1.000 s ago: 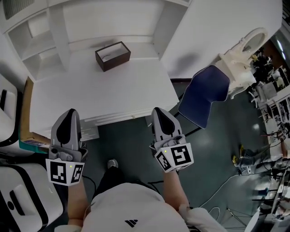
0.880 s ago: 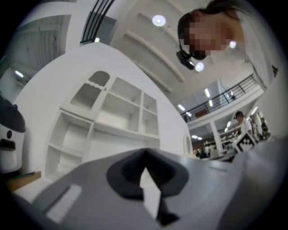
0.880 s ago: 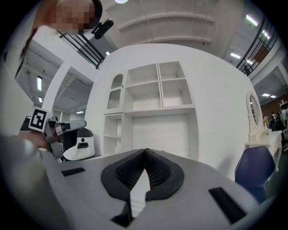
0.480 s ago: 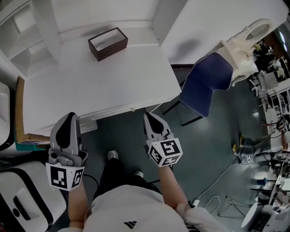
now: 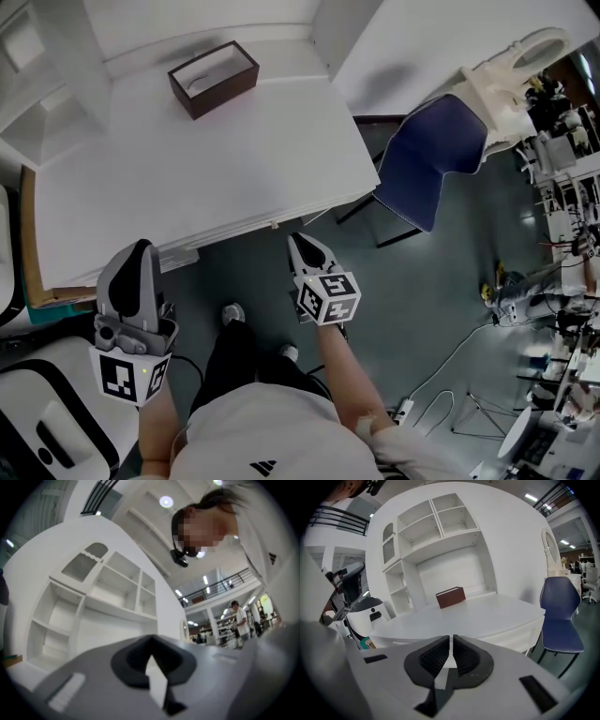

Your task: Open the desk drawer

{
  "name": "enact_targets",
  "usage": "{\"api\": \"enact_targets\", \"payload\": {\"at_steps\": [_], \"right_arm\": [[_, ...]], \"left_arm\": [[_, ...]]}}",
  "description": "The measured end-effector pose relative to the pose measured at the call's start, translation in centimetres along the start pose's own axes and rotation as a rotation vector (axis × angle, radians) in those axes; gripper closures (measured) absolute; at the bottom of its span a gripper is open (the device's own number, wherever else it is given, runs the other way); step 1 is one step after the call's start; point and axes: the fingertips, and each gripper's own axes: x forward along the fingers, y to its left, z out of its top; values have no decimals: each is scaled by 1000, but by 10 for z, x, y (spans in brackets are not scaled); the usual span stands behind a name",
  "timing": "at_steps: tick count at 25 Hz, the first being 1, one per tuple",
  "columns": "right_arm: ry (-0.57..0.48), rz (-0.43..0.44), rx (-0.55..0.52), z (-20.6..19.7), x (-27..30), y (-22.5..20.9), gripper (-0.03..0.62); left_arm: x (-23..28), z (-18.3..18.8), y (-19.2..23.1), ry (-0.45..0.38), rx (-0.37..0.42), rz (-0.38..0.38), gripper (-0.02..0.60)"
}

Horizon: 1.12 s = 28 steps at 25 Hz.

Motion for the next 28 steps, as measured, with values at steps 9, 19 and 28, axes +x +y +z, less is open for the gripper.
{"api": "enact_targets", "payload": {"at_steps": [9, 19, 28], "right_arm": [[125, -35, 41, -47, 47, -26, 542], [209, -54, 78, -87, 90, -43, 504], [262, -82, 63, -102, 112, -48, 494]], "left_arm": [[4, -22, 24, 40, -9, 24, 577], [3, -38, 48, 79, -14, 37, 577], [-1, -47, 60, 105, -18, 40, 577]]}}
